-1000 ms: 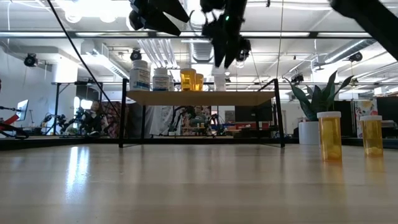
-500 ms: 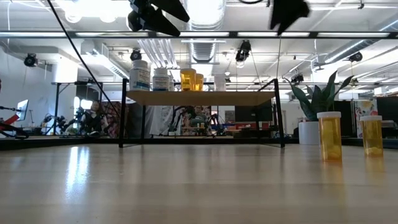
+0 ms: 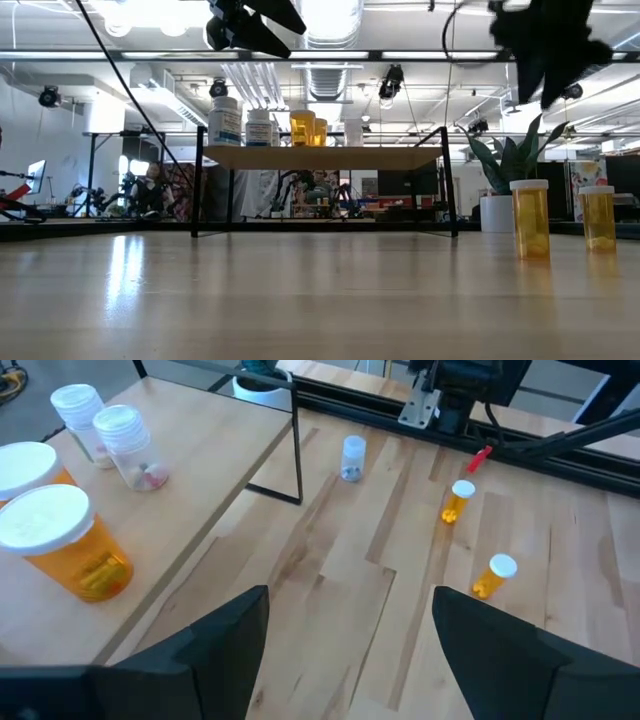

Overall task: Pick and place medicine bottles onto shelf by color
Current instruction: Put the transparent pill bottle on the shelf aligned with the other transparent pill bottles

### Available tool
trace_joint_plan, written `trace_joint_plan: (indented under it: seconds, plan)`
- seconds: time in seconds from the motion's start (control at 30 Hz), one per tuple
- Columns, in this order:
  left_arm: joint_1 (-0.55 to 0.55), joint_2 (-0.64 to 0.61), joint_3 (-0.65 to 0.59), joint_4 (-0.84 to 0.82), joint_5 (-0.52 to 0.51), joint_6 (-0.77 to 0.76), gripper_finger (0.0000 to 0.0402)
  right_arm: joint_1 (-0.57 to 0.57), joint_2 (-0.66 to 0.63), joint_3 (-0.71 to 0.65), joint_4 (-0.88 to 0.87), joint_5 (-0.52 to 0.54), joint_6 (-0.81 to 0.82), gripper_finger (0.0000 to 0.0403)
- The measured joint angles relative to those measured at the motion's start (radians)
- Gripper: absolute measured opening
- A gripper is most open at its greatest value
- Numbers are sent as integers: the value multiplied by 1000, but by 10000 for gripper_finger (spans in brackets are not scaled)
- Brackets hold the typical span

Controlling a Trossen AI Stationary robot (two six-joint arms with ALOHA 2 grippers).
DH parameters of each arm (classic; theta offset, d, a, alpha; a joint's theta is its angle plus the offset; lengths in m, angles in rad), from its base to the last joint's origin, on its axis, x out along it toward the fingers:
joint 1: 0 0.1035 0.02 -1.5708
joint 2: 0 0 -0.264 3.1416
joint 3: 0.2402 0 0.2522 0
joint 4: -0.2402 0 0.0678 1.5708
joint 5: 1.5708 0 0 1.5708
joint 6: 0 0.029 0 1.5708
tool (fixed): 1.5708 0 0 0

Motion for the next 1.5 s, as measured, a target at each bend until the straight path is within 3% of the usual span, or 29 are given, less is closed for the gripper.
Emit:
trace_joint_plan:
  seconds: [0.27,0.47,0.67,1.23,1.5]
  plan:
    - [0,0,0,3,0,0,265,-148,79,-194,135,5,-175,227]
    - [0,0,-2,3,0,-50,265,-283,124,-254,312,-99,-352,265]
    - [0,0,-4,3,0,-51,265,-342,206,-259,322,-110,-426,281]
    - [0,0,-4,8,0,-52,265,-343,379,-260,370,-158,-575,255]
    - [0,0,-5,8,0,-52,265,-343,387,-264,380,-171,-594,162]
